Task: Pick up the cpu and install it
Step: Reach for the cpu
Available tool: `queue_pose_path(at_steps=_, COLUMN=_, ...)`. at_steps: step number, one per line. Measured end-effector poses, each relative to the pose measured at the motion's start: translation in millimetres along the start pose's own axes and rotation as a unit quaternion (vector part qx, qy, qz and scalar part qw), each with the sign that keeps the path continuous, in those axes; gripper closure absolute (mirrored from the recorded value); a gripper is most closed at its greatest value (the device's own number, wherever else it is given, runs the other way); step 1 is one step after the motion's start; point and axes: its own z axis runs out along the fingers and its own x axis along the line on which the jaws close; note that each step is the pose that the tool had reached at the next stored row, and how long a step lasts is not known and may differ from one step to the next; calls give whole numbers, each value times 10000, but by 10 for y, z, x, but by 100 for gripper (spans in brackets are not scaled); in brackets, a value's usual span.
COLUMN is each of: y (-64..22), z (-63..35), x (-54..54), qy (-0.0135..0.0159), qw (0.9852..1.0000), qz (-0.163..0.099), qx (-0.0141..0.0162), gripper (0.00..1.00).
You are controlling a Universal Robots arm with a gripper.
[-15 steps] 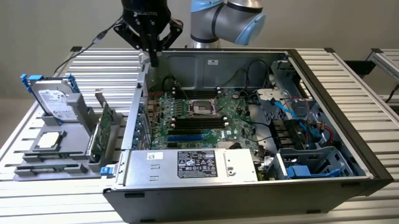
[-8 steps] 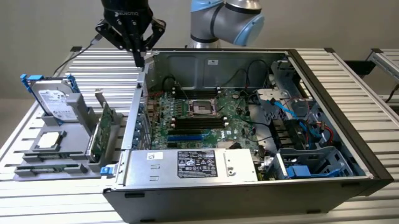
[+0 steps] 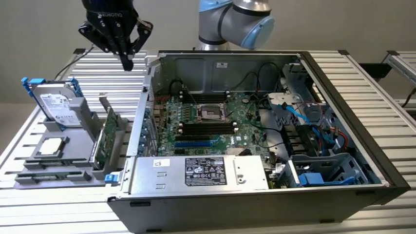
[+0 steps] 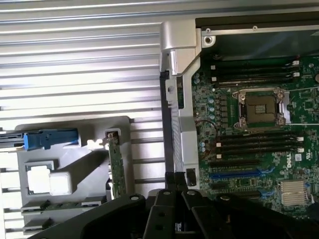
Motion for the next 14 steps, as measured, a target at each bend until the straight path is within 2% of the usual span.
queue_pose_path(at_steps=8, y=25, z=53, x=366, qy=0, qw=10000, qz=0, qx=0, gripper=89)
queue_pose_path(at_steps=14, y=12, z=103, x=639, qy=0, qw=10000, qz=-1, qx=0, gripper=89)
